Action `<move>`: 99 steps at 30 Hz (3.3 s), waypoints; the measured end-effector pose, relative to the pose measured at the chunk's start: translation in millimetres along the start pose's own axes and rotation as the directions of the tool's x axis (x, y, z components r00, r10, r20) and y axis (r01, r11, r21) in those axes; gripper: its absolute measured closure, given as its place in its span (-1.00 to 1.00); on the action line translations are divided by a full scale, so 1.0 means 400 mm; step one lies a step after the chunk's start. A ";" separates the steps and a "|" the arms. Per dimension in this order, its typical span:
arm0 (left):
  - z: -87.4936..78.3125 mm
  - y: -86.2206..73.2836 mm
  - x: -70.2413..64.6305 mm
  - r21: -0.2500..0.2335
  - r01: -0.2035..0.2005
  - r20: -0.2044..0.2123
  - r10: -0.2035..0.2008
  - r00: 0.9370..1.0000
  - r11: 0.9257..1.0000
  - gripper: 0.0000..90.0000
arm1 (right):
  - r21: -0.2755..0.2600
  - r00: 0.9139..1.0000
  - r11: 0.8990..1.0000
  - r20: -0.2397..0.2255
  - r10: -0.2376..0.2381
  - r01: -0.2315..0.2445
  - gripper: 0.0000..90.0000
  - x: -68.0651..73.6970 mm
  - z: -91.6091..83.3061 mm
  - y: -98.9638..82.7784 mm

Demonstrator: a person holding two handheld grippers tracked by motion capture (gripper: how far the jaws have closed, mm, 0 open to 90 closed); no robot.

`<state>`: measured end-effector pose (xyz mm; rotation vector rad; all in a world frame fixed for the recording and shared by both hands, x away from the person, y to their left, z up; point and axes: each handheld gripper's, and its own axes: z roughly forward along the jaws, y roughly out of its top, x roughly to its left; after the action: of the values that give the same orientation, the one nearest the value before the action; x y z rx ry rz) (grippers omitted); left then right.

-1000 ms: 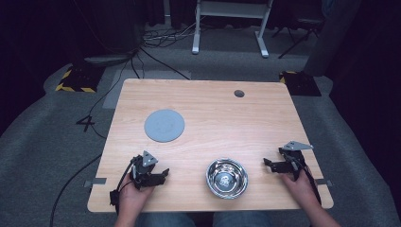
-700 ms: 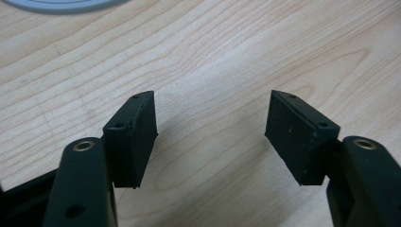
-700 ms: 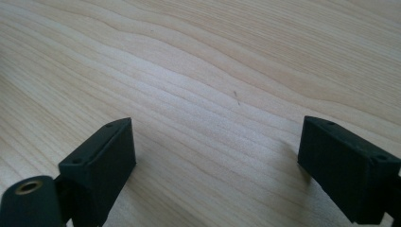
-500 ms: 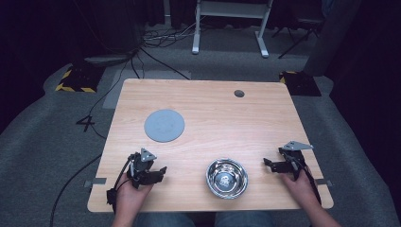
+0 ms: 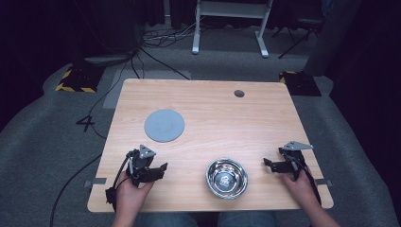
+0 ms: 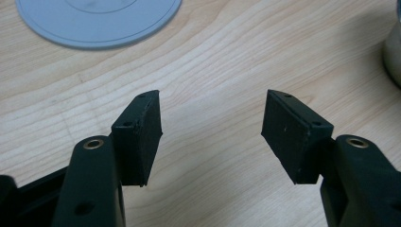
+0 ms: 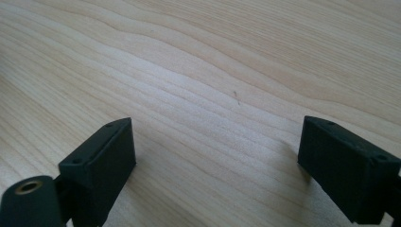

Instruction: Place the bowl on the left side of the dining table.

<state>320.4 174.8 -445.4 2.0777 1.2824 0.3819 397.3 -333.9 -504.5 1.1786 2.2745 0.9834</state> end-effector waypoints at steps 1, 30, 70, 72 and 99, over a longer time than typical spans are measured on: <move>0.000 0.003 -0.002 -0.005 -0.003 0.005 0.003 1.000 1.000 -0.14 | 0.000 1.000 1.000 -0.001 0.001 -0.001 -0.74 0.000 0.000 0.000; 0.052 0.119 -0.100 -0.019 -0.123 0.119 0.125 0.985 0.992 -0.14 | -0.001 1.000 1.000 0.000 0.001 -0.001 -0.74 0.000 0.000 0.000; 0.153 0.210 -0.236 0.006 -0.217 0.268 0.207 0.941 0.976 -0.15 | 0.000 1.000 1.000 0.000 0.001 -0.001 -0.74 0.000 0.000 0.000; 0.165 0.208 -0.239 0.028 -0.215 0.289 0.198 0.937 0.976 -0.15 | 0.000 1.000 1.000 0.000 0.000 0.000 -0.74 0.000 0.000 0.000; 0.282 0.160 -0.314 0.208 -0.286 0.338 0.205 0.919 0.935 0.35 | -0.001 1.000 1.000 0.000 0.000 0.000 -0.74 0.000 0.000 0.000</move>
<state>366.6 2.7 -475.0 2.4116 0.9198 -0.0114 397.3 -334.0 -504.5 1.1787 2.2739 0.9845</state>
